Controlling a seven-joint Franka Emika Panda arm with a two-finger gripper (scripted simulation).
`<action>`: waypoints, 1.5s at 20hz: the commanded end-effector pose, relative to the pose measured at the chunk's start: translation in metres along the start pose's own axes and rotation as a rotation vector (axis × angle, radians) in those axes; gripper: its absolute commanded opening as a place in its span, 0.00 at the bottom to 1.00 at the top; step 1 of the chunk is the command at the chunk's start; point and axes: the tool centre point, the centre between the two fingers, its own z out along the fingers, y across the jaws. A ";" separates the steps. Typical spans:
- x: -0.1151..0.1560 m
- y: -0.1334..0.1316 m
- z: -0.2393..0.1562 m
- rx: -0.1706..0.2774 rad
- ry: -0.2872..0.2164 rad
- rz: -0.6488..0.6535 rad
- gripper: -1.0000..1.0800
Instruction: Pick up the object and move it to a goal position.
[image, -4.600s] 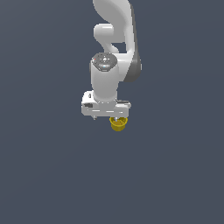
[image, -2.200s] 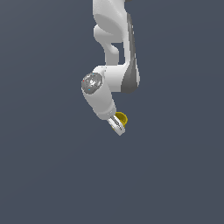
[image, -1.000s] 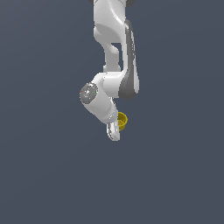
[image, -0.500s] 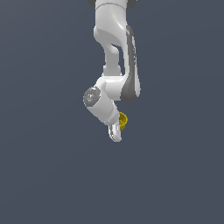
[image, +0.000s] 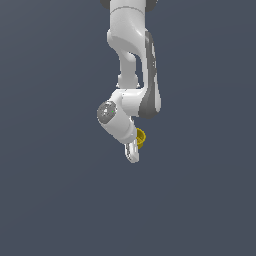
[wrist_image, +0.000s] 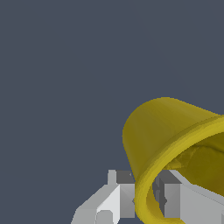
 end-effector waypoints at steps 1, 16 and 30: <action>0.000 0.000 0.000 0.000 0.000 0.000 0.00; -0.071 0.011 0.002 0.000 0.000 0.000 0.00; -0.197 0.025 0.006 -0.001 -0.002 -0.001 0.00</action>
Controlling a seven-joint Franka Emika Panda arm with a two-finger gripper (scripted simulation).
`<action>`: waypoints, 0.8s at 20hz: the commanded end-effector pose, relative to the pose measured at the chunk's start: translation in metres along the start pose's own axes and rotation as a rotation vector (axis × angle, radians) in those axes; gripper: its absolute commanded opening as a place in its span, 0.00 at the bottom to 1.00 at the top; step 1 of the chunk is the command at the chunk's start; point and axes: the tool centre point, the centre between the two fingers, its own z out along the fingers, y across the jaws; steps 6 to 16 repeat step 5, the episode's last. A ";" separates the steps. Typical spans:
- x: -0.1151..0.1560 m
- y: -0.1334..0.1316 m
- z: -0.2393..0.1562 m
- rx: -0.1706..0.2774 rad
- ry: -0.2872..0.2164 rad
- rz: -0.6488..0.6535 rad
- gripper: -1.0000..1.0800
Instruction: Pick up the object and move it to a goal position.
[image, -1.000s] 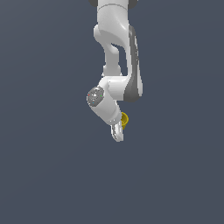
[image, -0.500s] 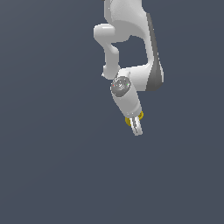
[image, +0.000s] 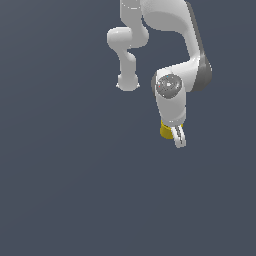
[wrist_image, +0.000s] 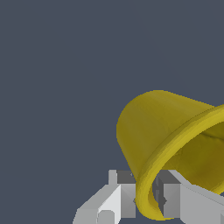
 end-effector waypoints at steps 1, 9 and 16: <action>-0.011 0.000 -0.001 0.002 0.000 0.002 0.00; -0.016 -0.001 -0.001 0.003 0.000 0.002 0.00; -0.016 -0.001 -0.001 0.003 0.000 0.002 0.00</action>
